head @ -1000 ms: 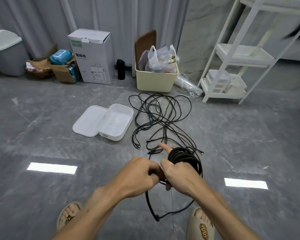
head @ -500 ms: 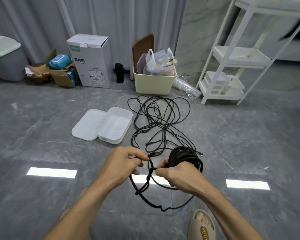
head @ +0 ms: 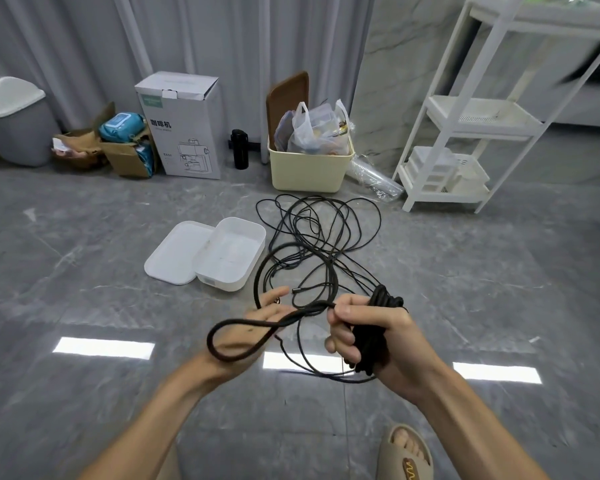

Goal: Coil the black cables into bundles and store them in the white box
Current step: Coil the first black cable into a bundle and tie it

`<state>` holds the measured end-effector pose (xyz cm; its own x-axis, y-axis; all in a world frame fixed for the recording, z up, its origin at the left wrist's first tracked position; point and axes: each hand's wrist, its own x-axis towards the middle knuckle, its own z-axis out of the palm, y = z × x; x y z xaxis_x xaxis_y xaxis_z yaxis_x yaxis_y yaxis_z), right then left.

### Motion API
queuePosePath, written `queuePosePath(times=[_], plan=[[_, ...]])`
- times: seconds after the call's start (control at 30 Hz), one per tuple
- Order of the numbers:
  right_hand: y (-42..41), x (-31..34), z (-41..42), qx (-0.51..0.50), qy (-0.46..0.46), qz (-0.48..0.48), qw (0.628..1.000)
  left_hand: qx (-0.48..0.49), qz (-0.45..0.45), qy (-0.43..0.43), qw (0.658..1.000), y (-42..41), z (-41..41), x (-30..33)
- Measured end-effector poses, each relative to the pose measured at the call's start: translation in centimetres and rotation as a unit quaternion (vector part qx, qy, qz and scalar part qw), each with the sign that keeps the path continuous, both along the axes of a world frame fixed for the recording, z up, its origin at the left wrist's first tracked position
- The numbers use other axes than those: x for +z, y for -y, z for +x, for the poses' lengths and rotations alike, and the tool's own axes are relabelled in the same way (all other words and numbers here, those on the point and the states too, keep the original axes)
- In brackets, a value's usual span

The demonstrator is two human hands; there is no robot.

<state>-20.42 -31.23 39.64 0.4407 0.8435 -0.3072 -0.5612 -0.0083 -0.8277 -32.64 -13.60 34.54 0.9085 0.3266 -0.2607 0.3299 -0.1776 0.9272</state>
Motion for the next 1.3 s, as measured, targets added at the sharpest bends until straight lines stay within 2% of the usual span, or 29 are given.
queuePosePath(times=[0.07, 0.13, 0.17, 0.27, 0.37, 0.53, 0.6, 0.67, 0.77, 0.83, 0.9, 0.97, 1.17, 1.23, 1.3], plan=[[-0.2, 0.1, -0.2, -0.009, -0.044, -0.004, 0.999, 0.007, 0.09, 0.026, 0.996, 1.0, 0.4, 0.0], [-0.5, 0.0, -0.5, -0.022, -0.07, -0.025, 0.997, 0.047, 0.202, 0.074, 0.976, 2.2, 1.2, 0.1], [-0.7, -0.1, -0.7, -0.03, -0.078, -0.04, 0.996, 0.065, 0.225, 0.081, 0.969, 2.6, 1.5, 0.2], [-1.1, -0.3, -1.1, -0.063, -0.121, -0.066, 0.988, 0.064, 0.225, 0.103, 0.967, 2.8, 1.3, 0.6], [-1.2, -0.3, -0.9, -0.093, -0.176, -0.071, 0.977, 0.067, 0.253, 0.166, 0.951, 2.5, 0.9, 1.1], [-1.1, -0.1, -0.8, -0.106, -0.21, -0.097, 0.967, 0.214, 0.25, 0.193, 0.924, 3.1, 1.2, 1.6], [-1.2, 0.1, -0.9, -0.098, -0.219, -0.108, 0.965, 0.228, 0.295, 0.202, 0.906, 3.2, 1.3, 1.7], [-1.3, 0.2, -1.2, -0.083, -0.228, -0.118, 0.963, 0.22, 0.301, 0.21, 0.904, 3.4, 1.4, 1.9], [-1.3, 0.2, -1.6, -0.06, -0.25, -0.131, 0.958, 0.19, 0.203, 0.207, 0.938, 3.9, 1.5, 2.0], [-1.4, 0.2, -1.8, -0.046, -0.275, -0.137, 0.951, 0.171, 0.068, 0.191, 0.964, 4.3, 1.7, 2.3], [-1.5, 0.1, -2.1, -0.038, -0.304, -0.129, 0.943, 0.156, -0.054, 0.183, 0.969, 4.4, 2.0, 2.5], [-1.8, 0.0, -2.6, -0.031, -0.325, -0.112, 0.939, 0.144, -0.082, 0.176, 0.97, 4.2, 2.2, 2.6], [-2.1, -0.4, -4.1, 0.054, -0.333, -0.134, 0.932, 0.153, -0.048, 0.11, 0.981, 2.6, 2.3, 2.3], [-1.9, -0.2, -4.0, 0.072, -0.341, -0.133, 0.928, 0.148, -0.115, 0.107, 0.976, 2.0, 2.1, 2.5], [-1.7, 0.0, -4.0, 0.088, -0.344, -0.131, 0.925, 0.159, -0.231, 0.126, 0.952, 0.9, 1.9, 3.0]])
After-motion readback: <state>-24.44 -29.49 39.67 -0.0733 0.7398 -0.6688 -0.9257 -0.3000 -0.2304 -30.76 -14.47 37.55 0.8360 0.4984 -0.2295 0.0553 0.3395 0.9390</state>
